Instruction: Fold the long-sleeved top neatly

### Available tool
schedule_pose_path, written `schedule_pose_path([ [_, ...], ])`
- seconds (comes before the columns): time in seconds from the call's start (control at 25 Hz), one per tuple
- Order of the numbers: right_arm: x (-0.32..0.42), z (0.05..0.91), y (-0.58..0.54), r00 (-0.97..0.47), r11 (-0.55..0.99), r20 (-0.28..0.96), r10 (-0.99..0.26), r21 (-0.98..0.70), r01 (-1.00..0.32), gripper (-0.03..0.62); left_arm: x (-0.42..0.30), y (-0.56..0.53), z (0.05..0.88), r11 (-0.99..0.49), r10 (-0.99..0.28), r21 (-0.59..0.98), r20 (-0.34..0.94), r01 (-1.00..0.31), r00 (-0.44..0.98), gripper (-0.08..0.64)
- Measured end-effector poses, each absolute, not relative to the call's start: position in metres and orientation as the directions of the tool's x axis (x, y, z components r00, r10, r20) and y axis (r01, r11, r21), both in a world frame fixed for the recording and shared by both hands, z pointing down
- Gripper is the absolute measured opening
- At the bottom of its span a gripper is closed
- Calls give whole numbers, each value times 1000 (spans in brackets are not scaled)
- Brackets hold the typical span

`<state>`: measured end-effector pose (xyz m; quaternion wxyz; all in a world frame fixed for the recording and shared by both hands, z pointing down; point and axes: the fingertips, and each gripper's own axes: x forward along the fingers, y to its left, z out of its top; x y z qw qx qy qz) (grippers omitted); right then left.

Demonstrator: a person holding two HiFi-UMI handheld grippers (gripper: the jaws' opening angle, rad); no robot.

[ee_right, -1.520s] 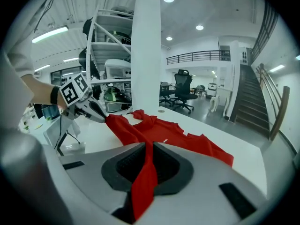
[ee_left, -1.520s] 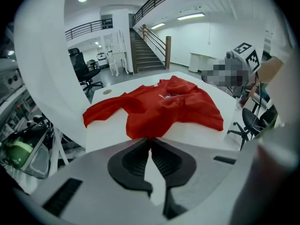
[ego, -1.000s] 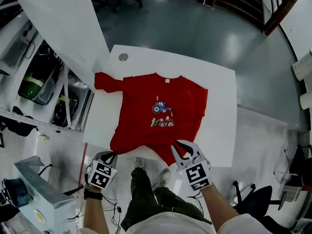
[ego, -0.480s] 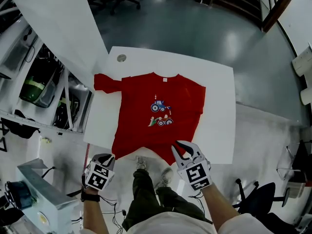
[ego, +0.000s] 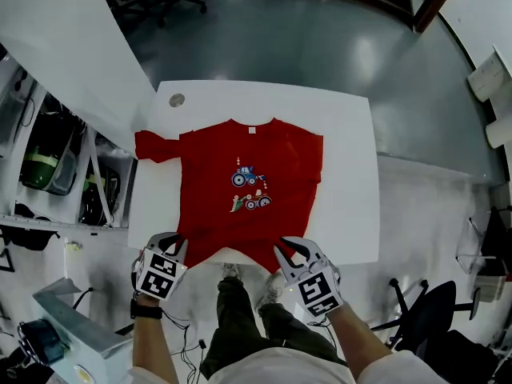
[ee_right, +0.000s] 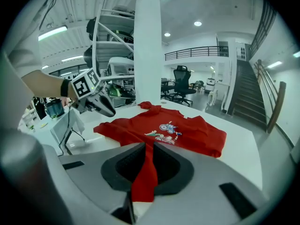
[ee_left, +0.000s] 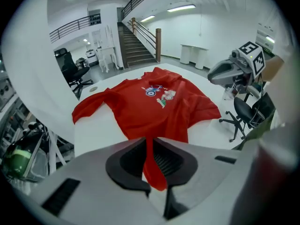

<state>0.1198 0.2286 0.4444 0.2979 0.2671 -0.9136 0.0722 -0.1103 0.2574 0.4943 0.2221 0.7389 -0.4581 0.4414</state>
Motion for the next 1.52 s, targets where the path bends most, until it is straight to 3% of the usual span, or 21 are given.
schedule_pose_path([
  [0.72,124,521,258,-609,854,727,-318,-60,-517,80,-62,186,558,-743,-293,-111,940,-660,173,48],
  [1.0,122,550,264,-547,877,804,-232,-70,-476,78,-61,184,559,-749,-249,-50,945,-660,211,44],
  [1.52,134,552,273,-531,906,835,-142,-106,-410,25,-61,185,560,-748,-228,-31,950,-663,214,44],
])
